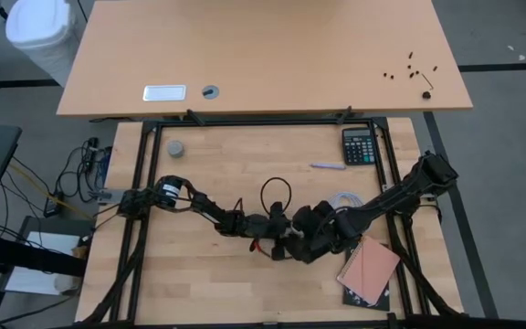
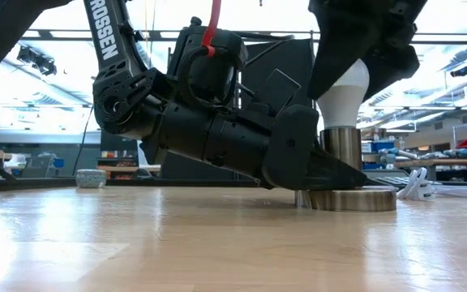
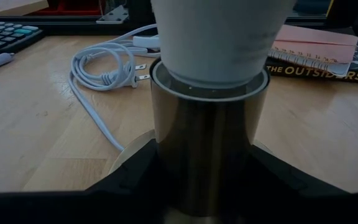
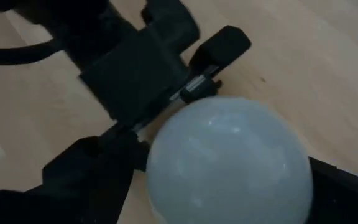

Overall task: Screw lightbulb
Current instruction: Remove the lightbulb from the bronze lamp socket

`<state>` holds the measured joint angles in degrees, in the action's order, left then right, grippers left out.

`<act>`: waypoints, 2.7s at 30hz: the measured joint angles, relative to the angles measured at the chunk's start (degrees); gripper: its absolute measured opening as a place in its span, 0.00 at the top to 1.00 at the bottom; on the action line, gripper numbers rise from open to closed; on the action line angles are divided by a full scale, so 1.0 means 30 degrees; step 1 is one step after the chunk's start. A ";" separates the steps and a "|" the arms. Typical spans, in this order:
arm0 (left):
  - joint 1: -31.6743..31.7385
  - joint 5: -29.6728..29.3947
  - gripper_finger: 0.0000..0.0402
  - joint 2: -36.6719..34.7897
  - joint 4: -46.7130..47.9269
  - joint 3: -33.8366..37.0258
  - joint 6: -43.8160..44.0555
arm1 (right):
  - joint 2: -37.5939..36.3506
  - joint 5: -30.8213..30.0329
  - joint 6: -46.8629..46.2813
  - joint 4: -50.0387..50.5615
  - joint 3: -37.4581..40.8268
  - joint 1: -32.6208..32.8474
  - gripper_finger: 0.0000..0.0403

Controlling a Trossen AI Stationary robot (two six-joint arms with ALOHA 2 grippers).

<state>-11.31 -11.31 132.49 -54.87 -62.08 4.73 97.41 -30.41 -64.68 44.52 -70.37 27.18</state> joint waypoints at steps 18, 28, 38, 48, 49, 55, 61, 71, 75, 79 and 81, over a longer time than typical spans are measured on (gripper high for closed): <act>-0.0015 0.0000 0.53 0.0000 0.0000 0.0007 0.0000 | 0.0029 -0.4447 0.0591 -0.3979 0.2958 0.1161 0.23; -0.0015 0.0000 0.53 0.0000 -0.0007 0.0007 0.0007 | 0.0029 -0.4456 0.1120 -0.3962 0.2958 0.1159 0.39; -0.0015 0.0000 0.53 0.0000 -0.0007 0.0007 0.0015 | 0.0029 -0.4418 0.1475 -0.3950 0.2958 0.1159 0.38; -0.0015 -0.0007 0.53 0.0000 -0.0015 0.0007 0.0022 | 0.0029 -0.4372 0.2580 -0.3943 0.2965 0.1159 0.39; -0.0015 -0.0007 0.53 0.0000 -0.0015 0.0007 0.0023 | 0.0029 -0.4336 0.2785 -0.3943 0.2965 0.1159 0.39; -0.0015 -0.0022 0.53 0.0000 -0.0022 0.0015 0.0007 | 0.0029 -0.4155 0.4968 -0.3946 0.2965 0.1152 0.39; -0.0015 -0.0022 0.53 0.0000 -0.0022 0.0015 -0.0007 | 0.0029 -0.3901 0.7173 -0.3805 0.2965 0.1145 0.40; -0.0015 -0.0110 0.53 0.0000 -0.0087 -0.0007 -0.0015 | -0.0410 -0.2646 1.1864 -0.3749 0.2958 0.0612 0.42; -0.0015 -0.0134 0.53 0.0000 -0.0138 -0.0034 -0.0114 | -0.0937 -0.1388 1.4487 -0.3574 0.2958 0.0215 0.42; -0.0015 -0.0129 0.53 0.0000 -0.0140 -0.0036 -0.0087 | -0.1507 0.1079 1.7026 -0.3315 0.2958 -0.0679 0.42; -0.0015 -0.0056 0.53 0.0007 -0.0114 -0.0026 -0.0087 | -0.1676 0.2521 1.8116 -0.3183 0.2954 -0.1219 0.42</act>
<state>-11.35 -11.48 132.51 -55.21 -62.16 4.47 92.38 -22.84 -10.33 34.97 -61.51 23.52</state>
